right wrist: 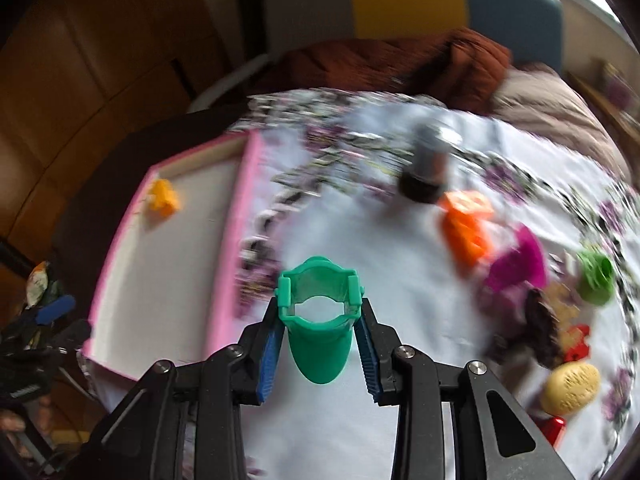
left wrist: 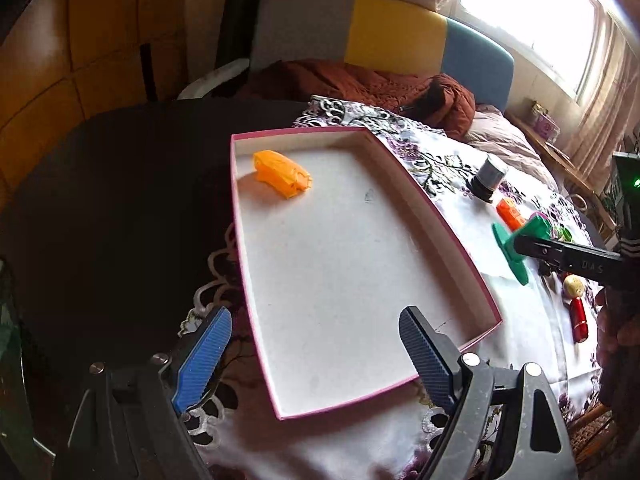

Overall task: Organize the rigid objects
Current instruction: 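Carry the green cup into the tray and open the right tool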

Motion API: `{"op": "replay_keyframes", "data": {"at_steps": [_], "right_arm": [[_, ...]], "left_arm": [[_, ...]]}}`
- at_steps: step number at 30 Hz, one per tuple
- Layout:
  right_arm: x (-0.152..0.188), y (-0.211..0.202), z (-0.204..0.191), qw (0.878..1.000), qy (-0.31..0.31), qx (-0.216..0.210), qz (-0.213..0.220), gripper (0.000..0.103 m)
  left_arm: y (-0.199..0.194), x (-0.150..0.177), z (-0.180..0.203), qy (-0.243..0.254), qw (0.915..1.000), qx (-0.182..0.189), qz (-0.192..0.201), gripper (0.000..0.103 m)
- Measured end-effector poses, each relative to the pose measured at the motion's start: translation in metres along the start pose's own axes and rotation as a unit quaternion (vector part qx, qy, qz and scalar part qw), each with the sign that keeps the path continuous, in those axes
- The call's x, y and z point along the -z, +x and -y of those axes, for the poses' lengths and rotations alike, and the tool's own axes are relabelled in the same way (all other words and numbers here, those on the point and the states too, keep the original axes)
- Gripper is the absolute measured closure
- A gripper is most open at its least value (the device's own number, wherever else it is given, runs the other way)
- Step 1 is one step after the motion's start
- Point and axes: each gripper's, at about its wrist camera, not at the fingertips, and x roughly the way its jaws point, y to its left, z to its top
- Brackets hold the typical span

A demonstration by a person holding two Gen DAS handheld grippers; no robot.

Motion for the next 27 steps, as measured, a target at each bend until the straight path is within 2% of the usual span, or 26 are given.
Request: {"op": "replay_keyframes", "data": {"at_steps": [5, 10, 17, 22, 23, 24, 26, 27], "right_arm": [[-0.021, 0.004, -0.055, 0.998, -0.034, -0.050, 0.007, 0.068], [-0.036, 0.031, -0.107, 0.994, -0.066, -0.082, -0.016, 0.068], [-0.054, 0.087, -0.168, 0.987, -0.086, -0.111, -0.078, 0.068], [-0.071, 0.116, -0.190, 0.989, -0.071, -0.104, -0.078, 0.067], [-0.073, 0.118, -0.191, 0.989, -0.070, -0.105, -0.075, 0.059], [-0.074, 0.119, -0.191, 0.989, -0.069, -0.108, -0.076, 0.044], [-0.074, 0.113, -0.187, 0.989, -0.063, -0.114, -0.067, 0.033], [-0.073, 0.110, -0.185, 0.990, -0.063, -0.114, -0.063, 0.033]], "left_arm": [[-0.002, 0.000, -0.015, -0.019, 0.9998, 0.000, 0.000, 0.016], [-0.006, 0.001, -0.032, -0.042, 0.9991, -0.001, 0.002, 0.016], [-0.008, 0.000, -0.064, -0.086, 0.9962, -0.006, 0.007, 0.016], [-0.009, 0.003, -0.074, -0.098, 0.9951, 0.008, 0.005, 0.016], [-0.008, 0.004, -0.075, -0.098, 0.9951, 0.010, 0.004, 0.016], [-0.008, 0.004, -0.076, -0.098, 0.9952, 0.010, 0.003, 0.016], [-0.008, 0.005, -0.077, -0.098, 0.9951, 0.012, 0.004, 0.017], [-0.007, 0.005, -0.078, -0.099, 0.9950, 0.013, 0.003, 0.017]]}}
